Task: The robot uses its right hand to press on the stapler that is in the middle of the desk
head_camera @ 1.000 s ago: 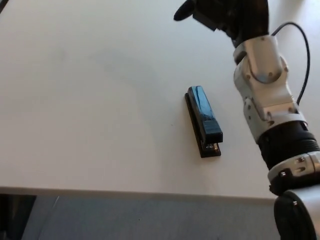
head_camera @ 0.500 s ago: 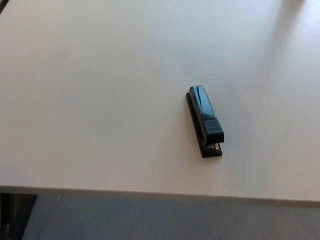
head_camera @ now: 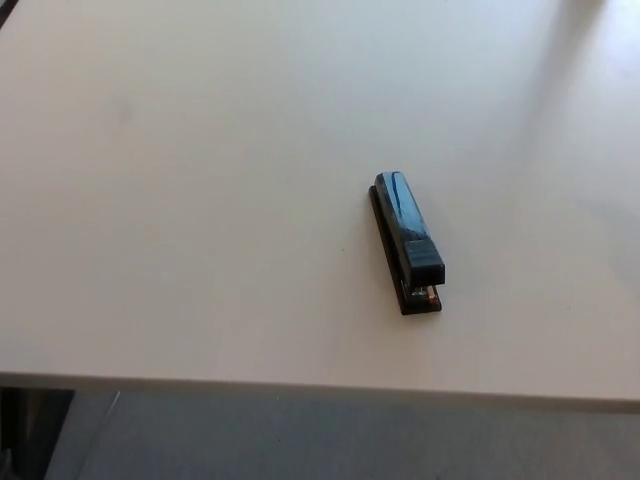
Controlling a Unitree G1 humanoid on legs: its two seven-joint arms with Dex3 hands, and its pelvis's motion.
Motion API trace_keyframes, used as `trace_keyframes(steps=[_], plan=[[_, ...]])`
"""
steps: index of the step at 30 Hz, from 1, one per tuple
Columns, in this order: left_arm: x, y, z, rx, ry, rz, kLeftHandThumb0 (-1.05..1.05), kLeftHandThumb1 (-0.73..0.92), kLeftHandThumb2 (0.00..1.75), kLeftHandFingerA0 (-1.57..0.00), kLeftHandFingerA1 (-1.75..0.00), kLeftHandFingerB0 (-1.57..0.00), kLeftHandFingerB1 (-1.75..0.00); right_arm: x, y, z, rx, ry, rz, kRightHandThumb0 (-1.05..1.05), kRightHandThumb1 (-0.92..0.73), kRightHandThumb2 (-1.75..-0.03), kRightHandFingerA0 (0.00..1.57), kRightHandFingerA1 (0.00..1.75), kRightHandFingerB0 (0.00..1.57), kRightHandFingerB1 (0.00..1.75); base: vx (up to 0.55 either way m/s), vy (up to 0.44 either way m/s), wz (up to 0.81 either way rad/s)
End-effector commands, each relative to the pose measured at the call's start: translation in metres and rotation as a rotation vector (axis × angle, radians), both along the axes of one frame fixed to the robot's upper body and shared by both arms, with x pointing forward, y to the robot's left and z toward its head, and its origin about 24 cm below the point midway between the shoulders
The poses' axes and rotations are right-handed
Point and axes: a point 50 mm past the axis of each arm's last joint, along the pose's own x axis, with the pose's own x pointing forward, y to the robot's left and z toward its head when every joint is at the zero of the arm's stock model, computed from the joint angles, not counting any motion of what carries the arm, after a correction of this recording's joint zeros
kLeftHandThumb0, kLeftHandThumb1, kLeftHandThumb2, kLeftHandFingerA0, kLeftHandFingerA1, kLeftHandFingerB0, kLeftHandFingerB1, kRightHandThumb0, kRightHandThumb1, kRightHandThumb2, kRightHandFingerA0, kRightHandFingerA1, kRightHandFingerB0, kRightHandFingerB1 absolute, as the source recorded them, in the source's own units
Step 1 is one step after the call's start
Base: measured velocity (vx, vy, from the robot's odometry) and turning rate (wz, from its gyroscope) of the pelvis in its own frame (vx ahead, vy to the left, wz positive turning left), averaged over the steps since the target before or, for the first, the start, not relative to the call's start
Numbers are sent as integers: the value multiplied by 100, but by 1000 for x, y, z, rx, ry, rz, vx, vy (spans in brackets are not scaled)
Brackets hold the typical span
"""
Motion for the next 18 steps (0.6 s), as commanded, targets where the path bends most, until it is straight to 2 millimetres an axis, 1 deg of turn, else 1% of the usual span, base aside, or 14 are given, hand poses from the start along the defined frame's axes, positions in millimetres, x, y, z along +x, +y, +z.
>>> trace_keyframes(steps=[1,2,3,5,6,7,8,10,11,12,14,15,16,18], plan=[[-16,12,-4,13,90,32,-37,47,108,-3,-50,0,-48,-83,-45,-88,93,330,-341,10,-85,-65,104,74,65,82,0,0,0],[-17,12,-4,12,93,33,-37,47,108,-3,-50,0,-48,-87,-46,-95,97,359,-361,10,-85,-65,104,74,65,82,0,0,0],[-18,11,-5,18,97,31,-37,46,108,-2,-50,0,-48,-97,-45,-113,147,414,-387,11,-87,-65,103,87,63,87,0,0,0],[-21,11,-6,18,105,26,-37,46,108,-2,-50,0,-48,-109,-42,-140,214,544,-462,5,-84,-65,106,83,66,85,0,0,0],[-24,11,-8,19,115,24,-37,46,108,-2,-50,0,-48,-114,-42,-142,214,553,-466,5,-84,-65,106,83,66,85,0,0,0],[-24,11,-8,16,114,21,-37,46,108,-2,-50,0,-48,-118,-39,-151,244,582,-462,5,-85,-65,103,94,66,88,0,0,0],[-24,11,-8,14,114,25,-37,47,109,-2,-50,0,-48,-123,-37,-161,278,637,-478,3,-85,-65,103,92,67,87,0,0,0],[-27,11,-10,12,127,23,-37,47,109,-3,-50,0,-48,-139,-28,-184,295,811,-519,-6,-81,-64,103,76,69,68,0,0,0],[-27,11,-10,11,129,22,-86,75,104,-11,-46,-7,-40,-141,-26,-188,300,843,-524,-8,-81,-64,100,74,67,65,0,0,0],[-27,11,-10,11,133,22,-37,47,109,-2,-50,0,-48,-145,-19,-199,309,923,-531,-11,-78,-63,101,59,70,49,0,0,0],[-28,11,-10,23,141,18,-37,46,108,-2,-50,0,-48,-153,-8,-215,315,1079,-506,-13,-72,-61,91,53,60,42,0,0,0],[-29,11,-11,22,144,18,-37,47,108,-2,-49,0,-48,-153,-5,-219,330,1119,-478,-14,-60,-58,89,52,61,42,0,0,0],[-29,11,-11,20,146,19,-37,47,108,-3,-50,0,-48,-152,-1,-224,329,1190,-431,-21,-59,-57,87,49,58,40,0,0,0],[-30,12,-11,19,146,23,-37,47,108,-3,-50,0,-48,-152,2,-227,319,1242,-400,-21,-59,-57,87,49,58,40,0,0,0]])
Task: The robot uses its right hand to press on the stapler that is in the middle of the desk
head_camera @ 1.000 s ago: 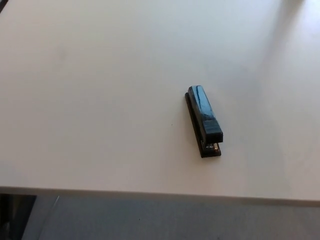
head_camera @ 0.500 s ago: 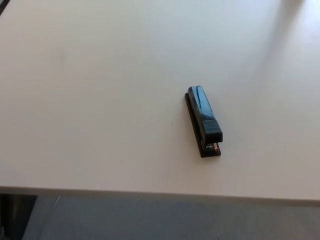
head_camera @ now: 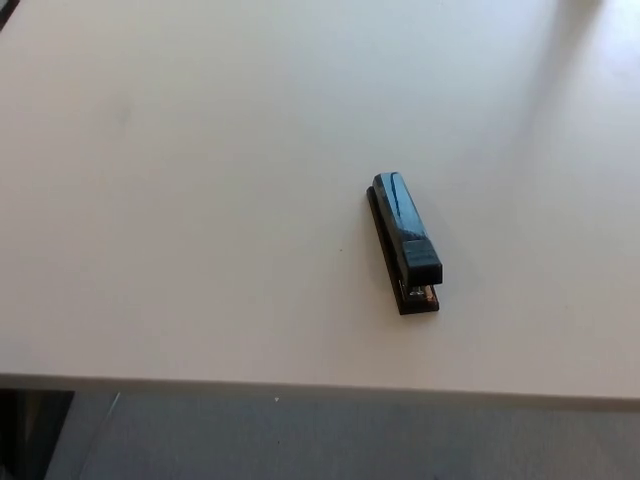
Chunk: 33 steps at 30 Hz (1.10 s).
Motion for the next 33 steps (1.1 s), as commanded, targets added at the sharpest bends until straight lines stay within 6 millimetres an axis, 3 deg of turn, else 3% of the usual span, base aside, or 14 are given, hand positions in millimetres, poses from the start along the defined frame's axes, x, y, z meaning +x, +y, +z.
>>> trace_keyframes(steps=[1,3,4,5,7,8,10,19,20,22,27,28,29,33], plan=[[-17,12,-3,15,92,25,-37,47,109,-2,-50,0,-48,-33,27,-47,121,469,108,-20,-79,-64,85,48,48,37,0,0,0],[-18,12,-4,16,98,27,-37,48,109,-2,-49,0,-48,-31,30,-49,167,476,110,-23,-85,-66,82,47,47,36,0,0,0],[-19,11,-5,12,100,31,-81,92,70,-21,-38,-15,-28,-27,33,-51,232,475,117,-29,-87,-66,71,45,39,34,0,0,0],[-19,10,-5,10,100,31,-36,48,109,-2,-50,0,-48,-20,38,-53,286,505,169,-39,-91,-67,57,40,27,30,0,0,0],[-20,10,-6,11,105,29,-37,47,108,-2,-49,0,-48,-6,45,-53,374,507,267,-51,-92,-70,27,32,12,24,0,0,0],[-20,10,-6,8,105,30,-37,47,109,-2,-50,0,-48,-1,48,-52,391,501,291,-28,-68,-116,0,46,0,47,0,0,0],[-20,11,-5,-2,103,33,-37,48,109,-2,-50,0,-48,17,58,-52,435,465,312,-69,-83,-106,3,21,3,18,0,0,0],[-18,11,-5,16,121,21,-37,48,109,-2,-50,0,-47,46,94,-61,524,334,374,-84,-88,-110,0,0,0,0,0,0,0],[-18,11,-5,14,119,16,-82,92,69,-16,-34,-14,-26,48,99,-63,530,318,370,-84,-88,-111,0,0,0,0,0,0,0],[-18,10,-6,6,126,20,-86,76,112,-12,-47,-7,-39,49,106,-66,544,298,371,-85,-87,-114,0,1,0,0,0,0,0],[-17,8,-9,-13,158,16,-91,81,115,-7,-44,-5,-36,45,124,-76,570,234,375,-87,-88,-114,0,0,0,0,0,0,0],[-16,8,-9,-16,162,20,-85,92,71,-16,-34,-13,-26,44,126,-77,574,231,366,-86,-89,-115,0,0,0,0,0,0,0],[-15,8,-9,-21,162,26,-90,80,115,-7,-45,-5,-37,43,128,-78,574,229,373,-85,-88,-114,0,0,0,0,0,0,0],[-14,9,-7,-33,164,34,-86,76,114,-10,-46,-7,-37,40,128,-79,564,218,383,-85,-89,-115,0,0,0,0,0,0,0]])
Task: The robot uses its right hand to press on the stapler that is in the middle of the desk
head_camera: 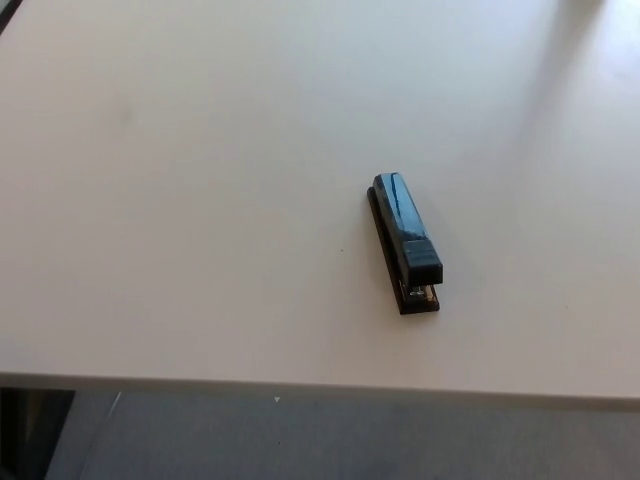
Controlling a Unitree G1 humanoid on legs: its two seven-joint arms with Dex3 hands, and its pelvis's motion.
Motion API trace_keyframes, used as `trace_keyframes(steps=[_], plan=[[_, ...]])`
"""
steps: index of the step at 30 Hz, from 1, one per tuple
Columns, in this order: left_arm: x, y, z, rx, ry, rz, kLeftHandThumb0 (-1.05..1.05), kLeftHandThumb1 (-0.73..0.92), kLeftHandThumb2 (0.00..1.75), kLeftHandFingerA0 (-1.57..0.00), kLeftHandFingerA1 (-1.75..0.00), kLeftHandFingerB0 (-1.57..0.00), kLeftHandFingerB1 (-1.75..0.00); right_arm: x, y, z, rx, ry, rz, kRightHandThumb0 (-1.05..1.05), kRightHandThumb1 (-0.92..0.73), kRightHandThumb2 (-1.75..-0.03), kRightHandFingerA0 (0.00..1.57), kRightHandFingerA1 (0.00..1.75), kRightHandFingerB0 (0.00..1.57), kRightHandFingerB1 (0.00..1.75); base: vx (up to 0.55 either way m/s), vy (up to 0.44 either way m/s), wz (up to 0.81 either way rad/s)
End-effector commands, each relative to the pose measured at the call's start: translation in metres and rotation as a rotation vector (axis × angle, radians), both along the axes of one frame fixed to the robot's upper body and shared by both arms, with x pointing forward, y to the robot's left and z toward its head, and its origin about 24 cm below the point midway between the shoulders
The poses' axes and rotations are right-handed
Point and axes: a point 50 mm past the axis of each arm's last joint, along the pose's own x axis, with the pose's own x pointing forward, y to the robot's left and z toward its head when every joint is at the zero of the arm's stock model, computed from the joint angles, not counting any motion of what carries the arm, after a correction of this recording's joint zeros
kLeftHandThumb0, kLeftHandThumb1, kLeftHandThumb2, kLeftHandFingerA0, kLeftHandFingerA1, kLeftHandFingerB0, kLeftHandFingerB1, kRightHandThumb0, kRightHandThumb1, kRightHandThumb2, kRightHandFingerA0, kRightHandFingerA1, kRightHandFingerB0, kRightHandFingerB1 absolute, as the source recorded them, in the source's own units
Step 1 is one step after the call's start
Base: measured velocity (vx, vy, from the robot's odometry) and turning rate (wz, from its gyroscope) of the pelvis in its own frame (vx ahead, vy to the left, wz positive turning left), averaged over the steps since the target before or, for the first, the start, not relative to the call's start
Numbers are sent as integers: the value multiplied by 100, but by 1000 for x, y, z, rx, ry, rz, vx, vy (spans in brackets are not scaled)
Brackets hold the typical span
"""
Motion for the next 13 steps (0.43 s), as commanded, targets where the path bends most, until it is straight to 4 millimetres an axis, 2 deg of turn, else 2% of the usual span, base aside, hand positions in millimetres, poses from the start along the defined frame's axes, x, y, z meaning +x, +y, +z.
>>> trace_keyframes(steps=[1,5,6,8,9,10,11,13], plan=[[-2,7,2,-7,40,17,-87,76,114,-8,-45,-5,-36,-5,-2,0,-12,-45,-1,-84,-89,-115,0,0,0,0,0,0,0],[2,5,3,-10,32,4,-83,74,114,-8,-46,-3,-37,-3,-5,2,-30,-55,-2,-84,-89,-114,0,0,0,0,0,0,0],[1,5,2,-12,33,6,-87,77,114,-10,-47,-8,-37,-4,-5,2,-37,-52,4,-83,-89,-114,0,0,0,0,0,0,0],[-2,5,1,-16,39,8,-81,73,113,-9,-47,-3,-38,-6,-7,1,-53,-37,9,-84,-89,-114,0,0,0,0,0,0,0],[-3,4,0,-11,43,7,-84,76,114,-14,-49,-4,-39,-8,-7,1,-58,-24,13,-84,-89,-115,0,0,0,0,0,0,0],[-4,4,-1,-11,47,3,-87,79,115,-8,-45,-1,-37,-10,-8,0,-62,-19,17,-83,-89,-115,0,0,0,0,0,0,0],[-5,4,-1,-5,49,-6,-86,79,114,-8,-46,-8,-37,-10,-8,0,-62,-19,24,-84,-89,-115,0,0,0,0,0,0,0],[-4,4,0,-3,48,-7,-86,79,114,-8,-46,-8,-37,-10,-7,0,-62,-21,25,-84,-89,-115,0,0,0,0,0,0,0]])
